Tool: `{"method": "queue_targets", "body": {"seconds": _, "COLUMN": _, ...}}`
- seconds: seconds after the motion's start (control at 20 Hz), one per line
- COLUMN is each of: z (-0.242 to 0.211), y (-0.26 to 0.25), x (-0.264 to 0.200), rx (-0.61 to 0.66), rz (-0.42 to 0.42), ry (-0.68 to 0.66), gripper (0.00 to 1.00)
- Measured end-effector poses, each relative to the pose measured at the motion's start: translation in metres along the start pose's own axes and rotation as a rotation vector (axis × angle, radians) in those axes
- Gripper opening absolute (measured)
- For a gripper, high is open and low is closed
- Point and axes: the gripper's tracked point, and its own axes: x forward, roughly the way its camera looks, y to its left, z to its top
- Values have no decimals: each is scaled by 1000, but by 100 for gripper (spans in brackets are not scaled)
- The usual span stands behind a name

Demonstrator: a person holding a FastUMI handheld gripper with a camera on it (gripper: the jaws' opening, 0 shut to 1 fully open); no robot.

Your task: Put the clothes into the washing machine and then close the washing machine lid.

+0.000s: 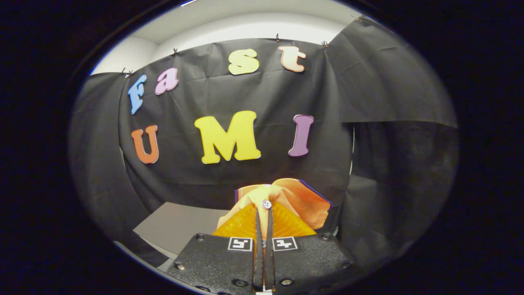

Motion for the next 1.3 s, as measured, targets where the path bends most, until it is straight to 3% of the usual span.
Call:
{"method": "queue_targets", "body": {"seconds": 0.45, "z": -97, "y": -58, "x": 88, "rx": 6, "rz": 13, "ry": 260, "gripper": 5}}
{"method": "queue_targets", "body": {"seconds": 0.7, "z": -156, "y": -65, "x": 160, "rx": 37, "rz": 4, "ry": 411, "gripper": 5}}
{"method": "queue_targets", "body": {"seconds": 1.3, "z": -284, "y": -116, "x": 219, "rx": 80, "rz": -95, "ry": 739, "gripper": 5}}
